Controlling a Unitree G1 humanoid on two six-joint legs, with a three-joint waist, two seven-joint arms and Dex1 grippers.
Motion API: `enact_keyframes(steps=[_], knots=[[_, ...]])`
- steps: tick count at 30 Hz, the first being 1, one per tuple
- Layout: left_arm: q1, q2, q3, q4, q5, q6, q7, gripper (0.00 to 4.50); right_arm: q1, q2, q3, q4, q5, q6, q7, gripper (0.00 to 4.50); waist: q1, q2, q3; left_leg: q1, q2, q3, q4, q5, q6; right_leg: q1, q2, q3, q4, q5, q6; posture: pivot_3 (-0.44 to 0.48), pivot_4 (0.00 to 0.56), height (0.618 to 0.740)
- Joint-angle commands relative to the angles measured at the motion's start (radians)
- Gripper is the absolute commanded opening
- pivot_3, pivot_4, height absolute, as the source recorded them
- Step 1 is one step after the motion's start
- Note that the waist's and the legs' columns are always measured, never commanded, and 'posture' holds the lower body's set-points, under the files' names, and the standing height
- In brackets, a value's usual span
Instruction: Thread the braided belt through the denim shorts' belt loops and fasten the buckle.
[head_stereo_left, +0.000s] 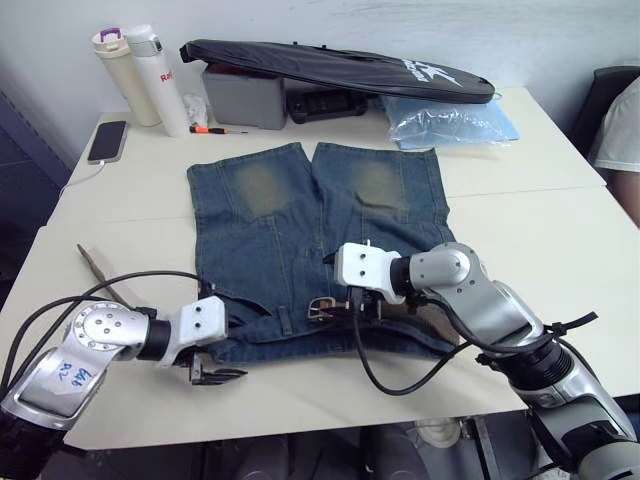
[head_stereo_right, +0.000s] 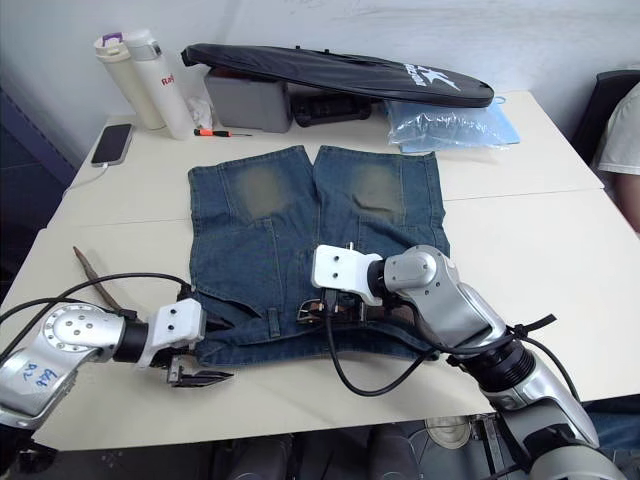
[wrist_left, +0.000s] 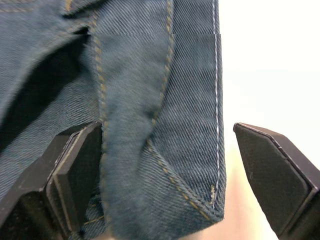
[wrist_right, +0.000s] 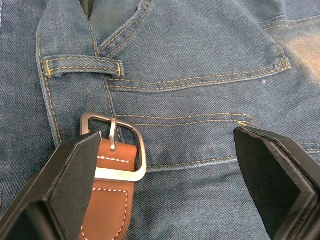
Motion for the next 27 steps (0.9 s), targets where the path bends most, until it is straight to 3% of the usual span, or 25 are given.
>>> enact_keyframes(steps=[1, 5, 8, 9, 11, 16, 21, 27], knots=[[-0.035, 0.019, 0.154, 0.019, -0.159, 0.105, -0.052, 4.5, -0.031, -0.002, -0.065, -0.035, 0.062, 0.043, 0.029, 4.47, 0.0, 0.0, 0.0, 0.0, 0.0, 0.0, 0.0, 0.0, 0.0, 0.0, 0.0, 0.0, 0.0, 0.0, 0.0, 0.0, 0.15, 0.74], [-0.083, 0.031, 0.249, 0.063, -0.272, 0.223, -0.071, 4.5, -0.035, -0.027, -0.089, -0.059, 0.117, 0.092, 0.072, 4.47, 0.0, 0.0, 0.0, 0.0, 0.0, -0.001, 0.0, 0.0, 0.0, 0.0, 0.0, 0.0, 0.0, 0.0, 0.0, 0.0, 0.15, 0.74], [-0.131, 0.035, 0.216, 0.122, -0.239, 0.273, -0.032, 3.77, -0.041, -0.037, -0.093, -0.064, 0.134, 0.108, 0.08, 4.5, -0.001, 0.0, 0.0, 0.0, 0.0, 0.0, 0.0, 0.0, 0.0, 0.0, 0.0, 0.0, 0.0, 0.0, 0.0, 0.0, 0.15, 0.74], [-0.148, 0.036, 0.182, 0.149, -0.199, 0.273, -0.014, 3.14, -0.041, -0.039, -0.093, -0.066, 0.137, 0.112, 0.081, 4.5, -0.001, 0.0, 0.0, 0.0, 0.0, 0.0, 0.0, 0.0, -0.001, 0.0, 0.0, 0.0, 0.0, 0.0, 0.0, 0.0, 0.15, 0.74], [-0.164, 0.05, 0.117, 0.172, -0.143, 0.252, -0.023, 2.46, -0.043, -0.041, -0.09, -0.069, 0.141, 0.118, 0.079, 4.5, -0.001, 0.0, 0.0, 0.001, 0.0, 0.0, 0.0, 0.001, -0.002, 0.0, 0.0, 0.0, 0.001, 0.0, 0.0, 0.0, 0.15, 0.74], [-0.165, 0.061, 0.004, 0.143, -0.116, 0.214, -0.11, 0.17, -0.039, -0.044, -0.09, -0.081, 0.148, 0.139, 0.061, 4.5, -0.001, 0.0, 0.0, 0.0, 0.0, 0.0, 0.0, 0.002, -0.003, 0.0, 0.0, 0.0, 0.0, 0.0, 0.0, 0.0, 0.15, 0.74], [-0.144, 0.059, -0.107, 0.14, -0.032, 0.13, -0.15, 0.03, -0.028, -0.049, -0.091, -0.096, 0.145, 0.154, 0.042, 4.5, 0.0, 0.0, 0.0, 0.0, 0.0, 0.0, 0.0, 0.002, -0.003, 0.0, 0.0, 0.0, 0.0, 0.0, 0.0, 0.0, 0.15, 0.74], [-0.129, 0.08, -0.234, 0.227, 0.18, -0.09, -0.15, 0.03, -0.018, -0.059, -0.087, -0.108, 0.143, 0.16, 0.026, 4.5, 0.0, 0.004, -0.004, 0.0, 0.0, 0.001, 0.0, 0.001, -0.002, 0.0, 0.0, 0.0, 0.0, 0.0, 0.0, 0.0, 0.15, 0.74]])
